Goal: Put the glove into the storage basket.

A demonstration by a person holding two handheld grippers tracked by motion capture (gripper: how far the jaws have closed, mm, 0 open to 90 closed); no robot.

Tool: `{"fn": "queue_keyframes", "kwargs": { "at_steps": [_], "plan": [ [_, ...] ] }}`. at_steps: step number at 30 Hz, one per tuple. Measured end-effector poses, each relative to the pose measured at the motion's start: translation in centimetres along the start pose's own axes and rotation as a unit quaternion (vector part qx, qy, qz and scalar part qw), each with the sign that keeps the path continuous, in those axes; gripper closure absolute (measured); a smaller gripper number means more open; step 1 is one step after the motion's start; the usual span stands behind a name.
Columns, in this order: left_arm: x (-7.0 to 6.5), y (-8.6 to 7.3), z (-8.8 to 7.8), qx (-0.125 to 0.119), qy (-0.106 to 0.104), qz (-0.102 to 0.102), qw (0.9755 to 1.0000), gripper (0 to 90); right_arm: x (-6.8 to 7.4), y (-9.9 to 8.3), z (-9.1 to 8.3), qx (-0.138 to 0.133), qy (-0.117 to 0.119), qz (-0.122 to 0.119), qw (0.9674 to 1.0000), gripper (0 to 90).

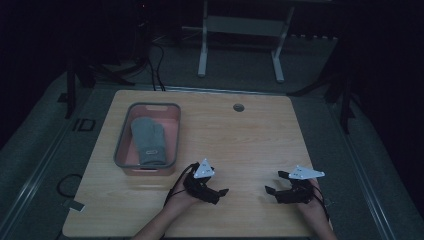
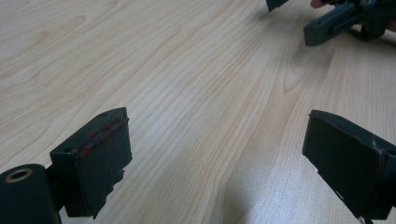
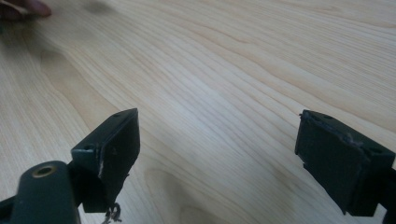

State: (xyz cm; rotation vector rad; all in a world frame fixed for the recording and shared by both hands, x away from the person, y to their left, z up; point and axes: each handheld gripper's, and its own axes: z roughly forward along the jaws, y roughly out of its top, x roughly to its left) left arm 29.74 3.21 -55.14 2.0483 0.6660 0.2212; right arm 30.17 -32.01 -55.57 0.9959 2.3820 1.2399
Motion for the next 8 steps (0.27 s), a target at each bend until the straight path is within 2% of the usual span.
{"fn": "queue_keyframes", "kwargs": {
  "at_steps": [2, 3, 8],
  "plan": [
    [-0.04, 0.01, 0.0, 0.001, 0.004, 0.004, 1.0, 8.2, -0.19, -0.07, -0.15, -0.002, -0.001, 0.004, 1.0, 13.9],
    [-0.05, 0.11, -0.06, 0.0, 0.001, 0.005, 1.0, 8.2, -0.54, -0.15, -0.33, -0.009, 0.0, 0.015, 0.9998, 13.9],
    [-0.02, 0.05, -0.05, 0.001, 0.001, 0.005, 1.0, 8.2, -0.68, -0.2, -0.31, -0.01, 0.001, 0.016, 0.9998, 14.1]
  ]
}}
